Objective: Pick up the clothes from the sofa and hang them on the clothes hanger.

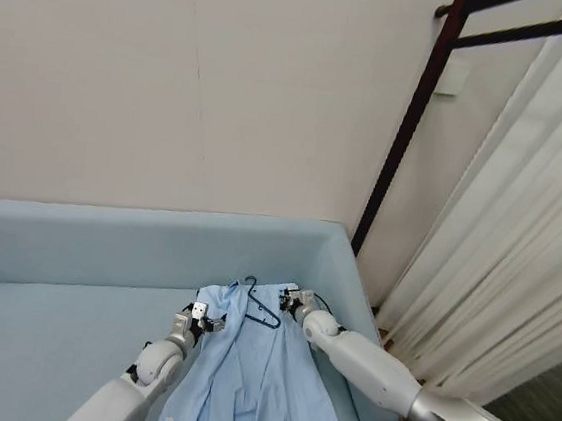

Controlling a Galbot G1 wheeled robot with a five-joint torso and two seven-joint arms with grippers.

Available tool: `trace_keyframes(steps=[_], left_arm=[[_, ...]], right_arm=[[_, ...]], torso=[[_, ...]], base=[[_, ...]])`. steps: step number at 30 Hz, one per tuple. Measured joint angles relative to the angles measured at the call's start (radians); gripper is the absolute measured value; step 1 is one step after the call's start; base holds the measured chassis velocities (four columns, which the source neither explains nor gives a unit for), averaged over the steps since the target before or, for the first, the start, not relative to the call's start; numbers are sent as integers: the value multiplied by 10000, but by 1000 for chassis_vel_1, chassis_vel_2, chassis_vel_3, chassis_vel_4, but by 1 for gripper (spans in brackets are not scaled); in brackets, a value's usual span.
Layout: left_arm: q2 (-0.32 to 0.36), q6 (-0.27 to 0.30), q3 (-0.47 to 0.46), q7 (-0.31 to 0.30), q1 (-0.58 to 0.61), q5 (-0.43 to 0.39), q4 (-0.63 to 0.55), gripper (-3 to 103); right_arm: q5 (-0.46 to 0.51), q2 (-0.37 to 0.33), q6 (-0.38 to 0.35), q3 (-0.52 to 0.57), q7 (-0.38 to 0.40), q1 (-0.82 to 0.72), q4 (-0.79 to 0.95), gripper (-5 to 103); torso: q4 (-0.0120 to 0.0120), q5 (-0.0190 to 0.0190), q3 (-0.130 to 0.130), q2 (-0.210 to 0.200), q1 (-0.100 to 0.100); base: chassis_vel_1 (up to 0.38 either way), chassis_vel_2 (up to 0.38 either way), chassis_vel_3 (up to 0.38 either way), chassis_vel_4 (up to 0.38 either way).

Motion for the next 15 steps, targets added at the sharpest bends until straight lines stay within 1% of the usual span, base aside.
trace_keyframes(steps=[5,6,7,8,9,10,11,13,14,15], left_arm=[[0,31,43,102,-9,8,2,100],[10,147,113,331,-30,12,0,100],[16,196,140,423,-44,12,-2,100],[2,259,252,704,-152,-30,43,100],[-96,240,361,929,-307,-280,167,100],[-96,240,361,929,-307,-280,167,100],[-220,222,440,1034,-449,-570,322,100],[-418,180,505,1150,-581,-793,545,100],[-469,301,523,919,-620,-702,557,100],[-469,301,523,919,-620,-702,557,100]], right_arm=[[-90,12,-4,0,74,-36,12,0],[-166,39,-6,6,168,-67,4,-3],[-189,45,-13,9,228,-69,-4,-3],[-224,42,-39,26,385,-62,-24,8],[-248,29,-51,33,445,-27,-56,8],[-248,29,-51,33,445,-27,-56,8],[-289,29,-52,46,453,15,-114,13],[-336,132,-57,-15,363,179,-313,24],[-346,118,-123,-28,185,210,-282,30],[-346,118,-123,-28,185,210,-282,30]], torso=[[3,0,0,0,0],[3,0,0,-1,1],[3,0,1,-1,1],[6,2,0,0,1],[2,0,0,0,1],[2,0,0,0,1],[-1,-2,0,0,1],[-4,-2,1,-1,2],[6,-1,1,0,2],[6,-1,1,0,2]], base=[[0,0,0,0],[0,0,0,0],[0,0,0,0],[0,0,0,0],[0,0,0,0],[0,0,0,0],[0,0,0,0],[0,0,0,0],[0,0,0,0],[0,0,0,0]])
